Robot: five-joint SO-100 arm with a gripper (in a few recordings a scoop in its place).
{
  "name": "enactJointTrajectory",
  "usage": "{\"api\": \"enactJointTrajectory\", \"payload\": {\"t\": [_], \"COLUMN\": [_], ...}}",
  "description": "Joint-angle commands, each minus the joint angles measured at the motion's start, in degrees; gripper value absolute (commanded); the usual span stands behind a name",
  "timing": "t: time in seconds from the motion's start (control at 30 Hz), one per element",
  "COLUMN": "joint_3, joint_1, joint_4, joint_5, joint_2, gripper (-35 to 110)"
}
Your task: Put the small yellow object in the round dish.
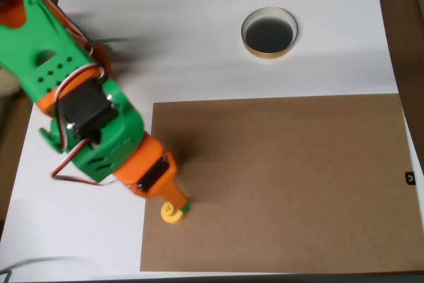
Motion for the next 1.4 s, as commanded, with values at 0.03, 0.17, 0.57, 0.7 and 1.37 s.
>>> {"api": "enactJointTrajectory", "payload": {"t": [0.03, 0.17, 0.57, 0.7, 1.37], "joint_3": [-4.66, -6.59, -13.36, -13.71, -17.40], "joint_1": [0.62, 2.55, 5.71, 4.75, 2.37], "joint_4": [0.44, -0.70, -0.35, -0.26, 0.00], "joint_5": [-0.26, 0.09, -0.26, 0.26, 2.11], "joint_2": [-1.85, -6.24, -15.29, -16.00, -20.48], "gripper": [26, 26, 25, 25, 20]}}
